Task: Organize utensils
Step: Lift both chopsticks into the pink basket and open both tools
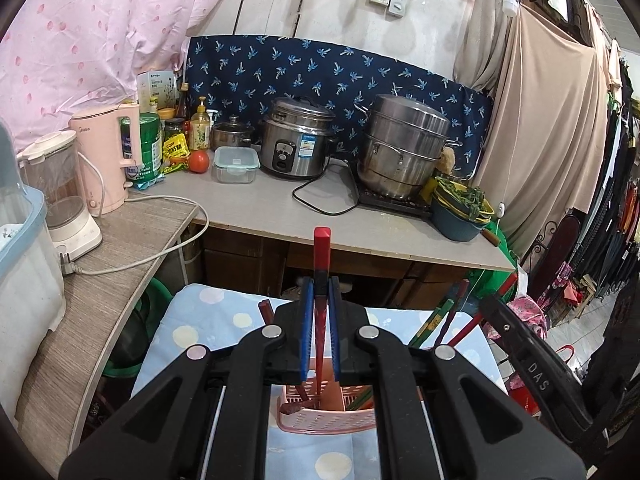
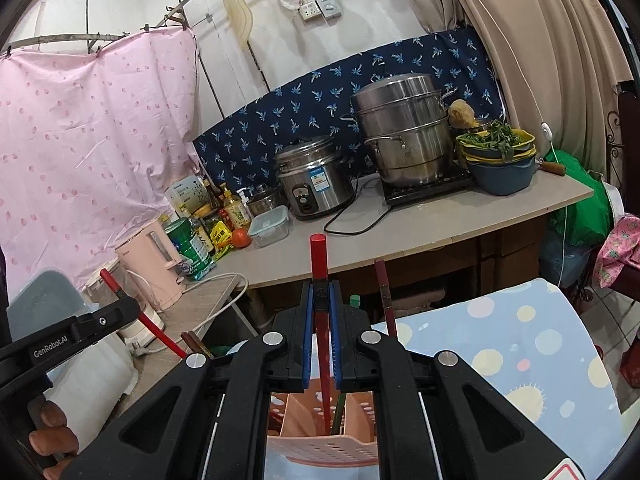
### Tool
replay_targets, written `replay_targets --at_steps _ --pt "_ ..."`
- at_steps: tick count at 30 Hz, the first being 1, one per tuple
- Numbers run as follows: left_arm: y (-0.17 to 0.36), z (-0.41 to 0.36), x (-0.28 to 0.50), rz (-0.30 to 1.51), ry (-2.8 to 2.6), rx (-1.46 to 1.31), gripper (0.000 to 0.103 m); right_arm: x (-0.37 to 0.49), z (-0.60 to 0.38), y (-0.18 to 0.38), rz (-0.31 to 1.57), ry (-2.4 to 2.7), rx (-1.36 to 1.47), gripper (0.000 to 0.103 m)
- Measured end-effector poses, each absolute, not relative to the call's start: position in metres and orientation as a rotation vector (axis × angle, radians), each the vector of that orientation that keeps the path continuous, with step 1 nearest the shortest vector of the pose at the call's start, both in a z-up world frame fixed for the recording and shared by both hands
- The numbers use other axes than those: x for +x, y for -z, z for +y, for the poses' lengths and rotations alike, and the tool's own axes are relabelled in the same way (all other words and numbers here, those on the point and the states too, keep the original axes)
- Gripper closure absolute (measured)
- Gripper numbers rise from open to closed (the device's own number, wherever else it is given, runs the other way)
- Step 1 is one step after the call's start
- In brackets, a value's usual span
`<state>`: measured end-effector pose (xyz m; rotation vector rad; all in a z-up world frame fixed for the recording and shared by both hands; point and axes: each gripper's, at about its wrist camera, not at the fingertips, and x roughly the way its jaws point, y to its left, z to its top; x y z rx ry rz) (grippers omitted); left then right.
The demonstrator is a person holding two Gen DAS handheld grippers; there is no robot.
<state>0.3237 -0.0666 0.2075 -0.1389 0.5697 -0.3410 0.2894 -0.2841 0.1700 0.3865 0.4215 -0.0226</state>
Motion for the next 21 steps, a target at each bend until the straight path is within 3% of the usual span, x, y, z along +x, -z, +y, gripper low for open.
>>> replay_targets --at_steps 4,6,8,10,21 --pt "-0.202 -0.068 0.326 0.578 0.339 -0.134 0.095 0.290 -0.283 -0.167 0.431 0.023 0.385 0.087" --pt "-0.200 -0.069 0.325 0.579 0.332 -0.134 0.089 0.288 -0.282 -0.167 0.428 0.027 0.381 0.082" --pt "-0.200 -0.069 0.325 0.576 0.327 -0.135 0.075 0.286 -0.283 -0.167 0.423 0.029 0.379 0.078" --pt "-0.200 -0.069 0.323 0.572 0.323 -0.133 0.070 0.283 -0.283 -0.167 0.422 0.028 0.378 0.077" --pt "-0.201 -0.066 0.321 0.580 0.329 -0.137 0.069 0.273 -0.278 -0.168 0.427 0.018 0.372 0.076"
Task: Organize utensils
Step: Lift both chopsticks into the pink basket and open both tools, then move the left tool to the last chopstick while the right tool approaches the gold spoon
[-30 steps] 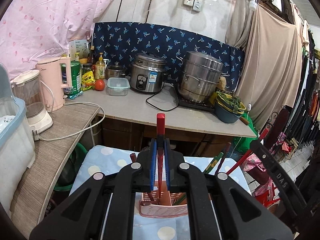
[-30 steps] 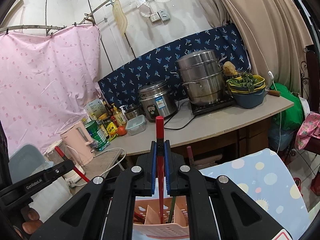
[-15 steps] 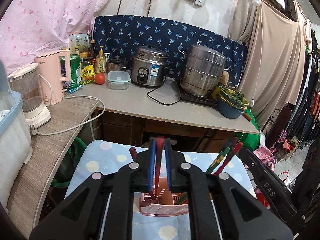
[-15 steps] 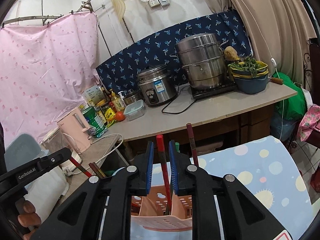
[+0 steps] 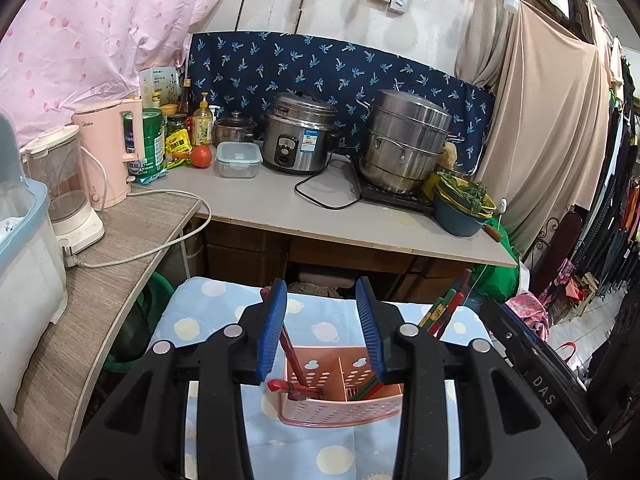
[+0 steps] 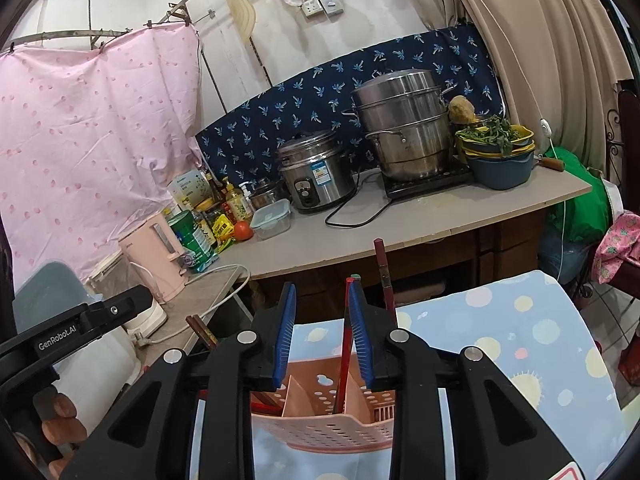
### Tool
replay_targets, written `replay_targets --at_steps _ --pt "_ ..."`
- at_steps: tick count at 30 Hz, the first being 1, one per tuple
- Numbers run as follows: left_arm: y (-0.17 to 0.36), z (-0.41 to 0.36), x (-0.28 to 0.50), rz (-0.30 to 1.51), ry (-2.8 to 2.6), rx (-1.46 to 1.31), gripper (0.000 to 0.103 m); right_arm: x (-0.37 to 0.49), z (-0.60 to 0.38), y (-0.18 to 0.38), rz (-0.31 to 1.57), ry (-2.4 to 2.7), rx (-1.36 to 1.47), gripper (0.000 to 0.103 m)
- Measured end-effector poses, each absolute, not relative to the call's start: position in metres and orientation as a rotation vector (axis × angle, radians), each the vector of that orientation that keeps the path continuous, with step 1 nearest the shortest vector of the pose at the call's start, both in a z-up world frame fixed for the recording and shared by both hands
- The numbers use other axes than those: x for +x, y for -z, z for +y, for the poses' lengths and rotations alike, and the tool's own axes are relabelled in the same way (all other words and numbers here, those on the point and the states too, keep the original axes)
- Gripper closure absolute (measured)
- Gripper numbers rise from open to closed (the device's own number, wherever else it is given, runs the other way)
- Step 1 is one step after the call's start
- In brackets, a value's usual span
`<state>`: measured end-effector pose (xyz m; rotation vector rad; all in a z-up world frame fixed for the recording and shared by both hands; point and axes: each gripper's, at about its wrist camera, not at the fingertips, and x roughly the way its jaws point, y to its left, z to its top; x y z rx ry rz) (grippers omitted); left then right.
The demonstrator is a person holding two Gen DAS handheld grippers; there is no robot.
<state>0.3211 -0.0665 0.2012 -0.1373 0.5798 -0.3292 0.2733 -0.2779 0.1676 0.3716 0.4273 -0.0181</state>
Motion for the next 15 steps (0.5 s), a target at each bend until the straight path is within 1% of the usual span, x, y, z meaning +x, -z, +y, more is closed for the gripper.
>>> replay_targets --at_steps 15 --pt "-0.203 -0.063 0.292 0.598 0.349 -0.140 0.068 0.238 -0.261 -0.164 0.452 -0.001 0.374 0.076"
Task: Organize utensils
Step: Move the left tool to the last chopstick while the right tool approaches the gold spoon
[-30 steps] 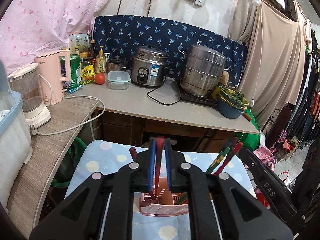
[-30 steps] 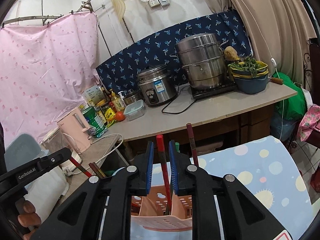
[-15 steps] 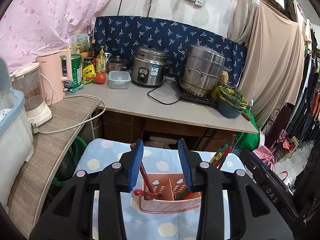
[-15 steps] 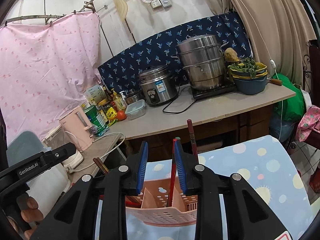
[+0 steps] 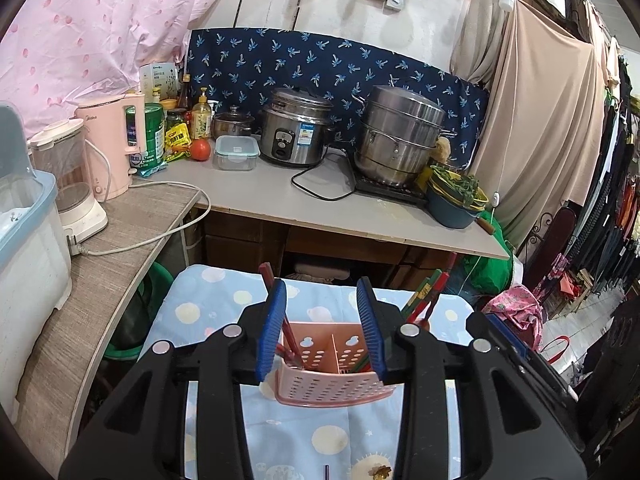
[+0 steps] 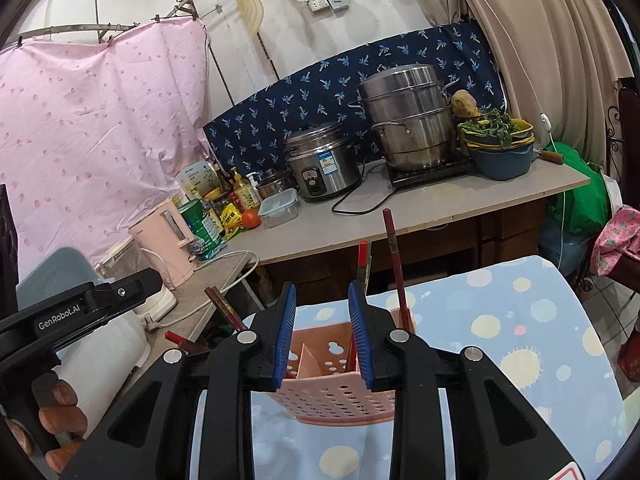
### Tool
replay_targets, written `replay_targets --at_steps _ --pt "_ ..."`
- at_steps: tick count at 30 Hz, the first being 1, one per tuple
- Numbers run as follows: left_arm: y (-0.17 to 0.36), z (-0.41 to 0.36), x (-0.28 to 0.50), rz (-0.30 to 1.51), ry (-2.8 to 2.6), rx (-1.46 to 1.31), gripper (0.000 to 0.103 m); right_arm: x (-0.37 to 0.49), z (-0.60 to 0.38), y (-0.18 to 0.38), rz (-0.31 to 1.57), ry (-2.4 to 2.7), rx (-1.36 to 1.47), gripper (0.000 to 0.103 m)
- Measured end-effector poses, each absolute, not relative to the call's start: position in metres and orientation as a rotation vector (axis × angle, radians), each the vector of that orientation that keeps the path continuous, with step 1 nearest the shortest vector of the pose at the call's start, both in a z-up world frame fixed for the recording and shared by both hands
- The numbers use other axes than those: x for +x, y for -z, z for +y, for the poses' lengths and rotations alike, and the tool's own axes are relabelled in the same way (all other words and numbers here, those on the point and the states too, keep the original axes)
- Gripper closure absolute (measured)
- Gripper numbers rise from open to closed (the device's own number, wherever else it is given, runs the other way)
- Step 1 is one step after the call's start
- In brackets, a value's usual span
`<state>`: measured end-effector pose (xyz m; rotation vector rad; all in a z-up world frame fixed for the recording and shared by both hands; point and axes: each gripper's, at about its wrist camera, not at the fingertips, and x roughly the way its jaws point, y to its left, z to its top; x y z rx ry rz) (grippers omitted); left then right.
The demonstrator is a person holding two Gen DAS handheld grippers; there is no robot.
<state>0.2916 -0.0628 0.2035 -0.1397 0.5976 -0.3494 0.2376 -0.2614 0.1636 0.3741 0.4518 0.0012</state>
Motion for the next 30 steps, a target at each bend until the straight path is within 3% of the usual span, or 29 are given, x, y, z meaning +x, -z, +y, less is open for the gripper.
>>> replay_targets --at_steps 15,19,30 --pt "-0.184 -0.057 0.239 0.650 0.380 -0.111 0.065 0.181 -0.253 -0.134 0.532 0.005 0.384 0.076" --pt "-0.166 -0.054 0.219 0.677 0.382 -0.090 0.059 0.161 -0.256 -0.110 0.589 0.019 0.399 0.076" --pt "-0.075 -0.048 0.164 0.866 0.422 -0.028 0.058 0.109 -0.250 -0.033 0.784 0.052 0.385 0.076"
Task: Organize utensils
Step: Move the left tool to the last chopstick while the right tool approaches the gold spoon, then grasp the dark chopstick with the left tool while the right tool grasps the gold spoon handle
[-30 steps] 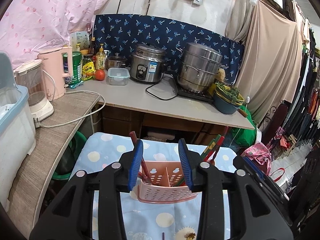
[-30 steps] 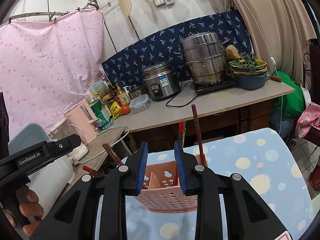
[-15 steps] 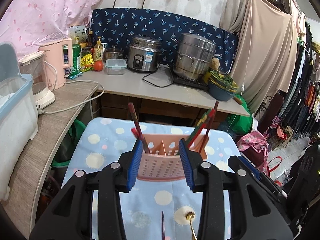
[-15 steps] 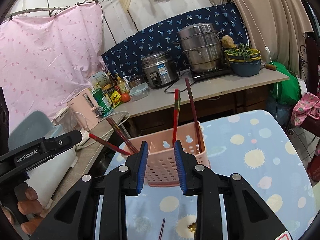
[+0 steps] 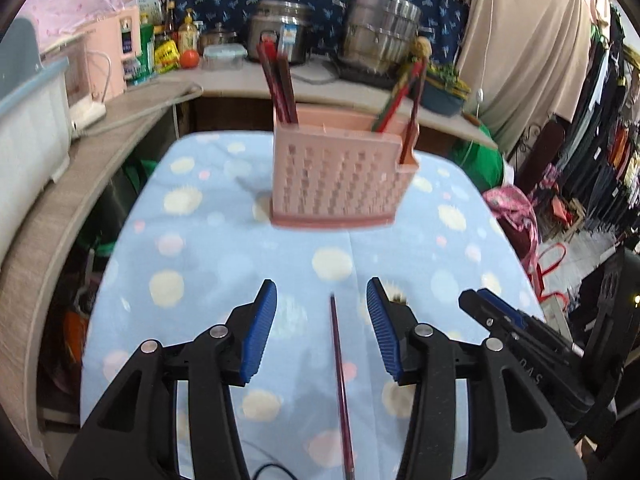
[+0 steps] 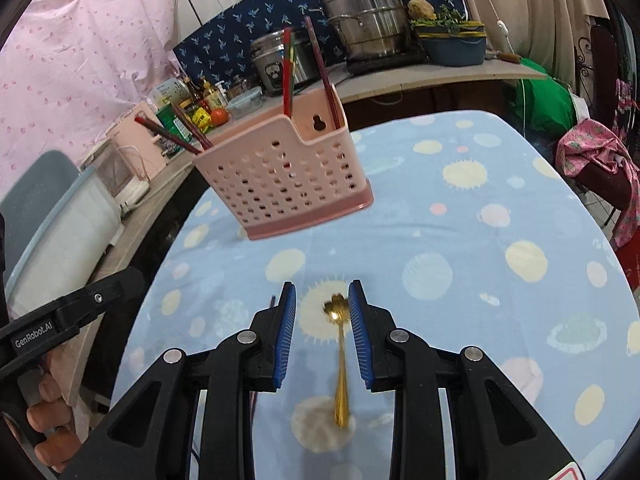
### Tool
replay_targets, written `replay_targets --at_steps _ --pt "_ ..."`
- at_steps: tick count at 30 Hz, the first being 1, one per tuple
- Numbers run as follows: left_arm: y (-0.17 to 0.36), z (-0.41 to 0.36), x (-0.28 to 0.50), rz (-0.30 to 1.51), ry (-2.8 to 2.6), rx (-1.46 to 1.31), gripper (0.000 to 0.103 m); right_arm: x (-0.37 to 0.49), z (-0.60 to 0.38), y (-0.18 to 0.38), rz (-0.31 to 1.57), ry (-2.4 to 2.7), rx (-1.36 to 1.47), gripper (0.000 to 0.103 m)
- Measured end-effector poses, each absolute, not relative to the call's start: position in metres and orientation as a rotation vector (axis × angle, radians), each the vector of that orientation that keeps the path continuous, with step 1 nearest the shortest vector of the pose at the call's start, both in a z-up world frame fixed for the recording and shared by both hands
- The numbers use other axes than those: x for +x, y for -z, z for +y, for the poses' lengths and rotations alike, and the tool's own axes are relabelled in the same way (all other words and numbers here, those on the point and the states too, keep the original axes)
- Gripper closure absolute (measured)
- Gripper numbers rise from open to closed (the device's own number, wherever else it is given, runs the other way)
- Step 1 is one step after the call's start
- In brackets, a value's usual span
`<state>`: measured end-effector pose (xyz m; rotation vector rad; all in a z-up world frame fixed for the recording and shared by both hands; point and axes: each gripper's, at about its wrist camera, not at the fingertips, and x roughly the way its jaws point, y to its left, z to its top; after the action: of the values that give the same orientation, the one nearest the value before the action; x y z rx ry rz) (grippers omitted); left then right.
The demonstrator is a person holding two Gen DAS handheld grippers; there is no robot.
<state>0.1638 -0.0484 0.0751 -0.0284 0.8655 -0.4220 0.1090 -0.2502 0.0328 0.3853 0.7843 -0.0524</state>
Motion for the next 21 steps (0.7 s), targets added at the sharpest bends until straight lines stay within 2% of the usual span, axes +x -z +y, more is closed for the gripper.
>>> replay_targets --at_steps 13,21 --pt "0.032 -0.050 0.107 1.092 0.451 0.052 0.058 0.085 -0.226 0.022 0.908 0.062 0.298 0.076" --pt "0.040 -0.052 0.084 1.084 0.476 0.094 0.053 0.085 -0.219 0.033 0.931 0.065 0.269 0.076"
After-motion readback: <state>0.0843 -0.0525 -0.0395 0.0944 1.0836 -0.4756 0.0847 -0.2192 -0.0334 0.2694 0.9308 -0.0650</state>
